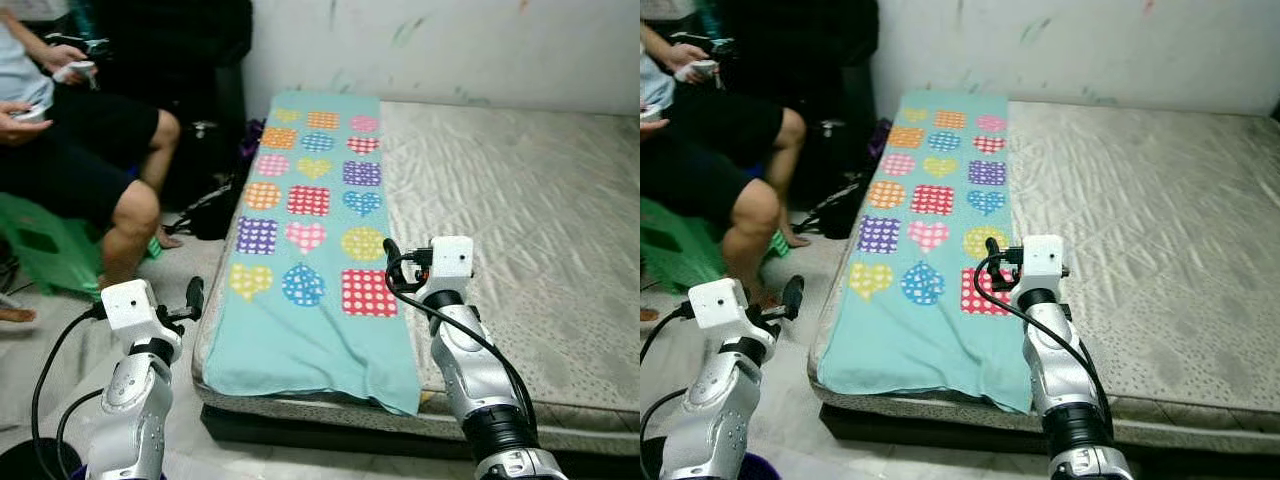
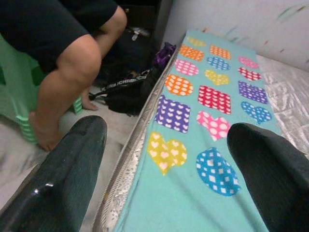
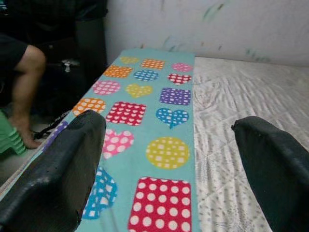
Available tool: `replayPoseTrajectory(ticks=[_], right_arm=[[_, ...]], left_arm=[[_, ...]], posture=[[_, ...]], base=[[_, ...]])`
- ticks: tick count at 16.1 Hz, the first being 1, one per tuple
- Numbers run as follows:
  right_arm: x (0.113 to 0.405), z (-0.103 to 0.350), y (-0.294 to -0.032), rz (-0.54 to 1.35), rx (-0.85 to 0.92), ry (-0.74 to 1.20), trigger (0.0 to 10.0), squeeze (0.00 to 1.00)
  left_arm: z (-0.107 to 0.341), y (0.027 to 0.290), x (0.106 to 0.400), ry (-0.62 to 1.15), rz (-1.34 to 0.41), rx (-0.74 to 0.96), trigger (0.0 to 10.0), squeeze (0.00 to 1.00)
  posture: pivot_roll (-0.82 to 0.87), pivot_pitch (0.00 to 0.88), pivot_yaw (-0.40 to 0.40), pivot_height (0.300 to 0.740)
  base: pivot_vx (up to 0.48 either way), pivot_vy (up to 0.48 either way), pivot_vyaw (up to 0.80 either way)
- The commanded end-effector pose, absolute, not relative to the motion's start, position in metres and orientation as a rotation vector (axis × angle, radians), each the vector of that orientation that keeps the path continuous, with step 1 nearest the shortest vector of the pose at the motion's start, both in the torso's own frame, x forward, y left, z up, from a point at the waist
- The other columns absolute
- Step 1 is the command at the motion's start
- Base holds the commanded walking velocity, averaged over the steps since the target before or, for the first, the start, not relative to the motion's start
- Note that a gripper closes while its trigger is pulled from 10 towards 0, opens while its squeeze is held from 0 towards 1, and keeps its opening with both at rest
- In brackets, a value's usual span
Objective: Clean up the room
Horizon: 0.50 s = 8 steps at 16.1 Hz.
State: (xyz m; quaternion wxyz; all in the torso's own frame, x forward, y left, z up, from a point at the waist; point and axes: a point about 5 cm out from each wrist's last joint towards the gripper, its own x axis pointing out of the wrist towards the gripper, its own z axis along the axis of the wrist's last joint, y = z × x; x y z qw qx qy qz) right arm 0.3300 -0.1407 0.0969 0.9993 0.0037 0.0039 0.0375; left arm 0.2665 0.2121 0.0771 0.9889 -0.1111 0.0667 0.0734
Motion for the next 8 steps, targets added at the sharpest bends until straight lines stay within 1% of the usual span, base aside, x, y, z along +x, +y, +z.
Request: replayPoseTrajectory(ticks=[1,8], right_arm=[[0.3304,0.1018,-0.1423,0.072,0.001,-0.015,10.0,0.00],[0.3295,0.1017,-0.1414,0.083,-0.032,-0.018,10.0,0.00]], left_arm=[[0.0792,0.2139,0.2654,0.132,0.151,-0.224,10.0,0.00],[0.0810,0.2102,0.2663,0.125,0.129,-0.215,10.0,0.00]], posture=[[-0.09,0.033,0.003,0.740],[-0.09,0.036,0.006,0.740]], base=[[0.000,0.000,0.00],[0.000,0.000,0.00]])
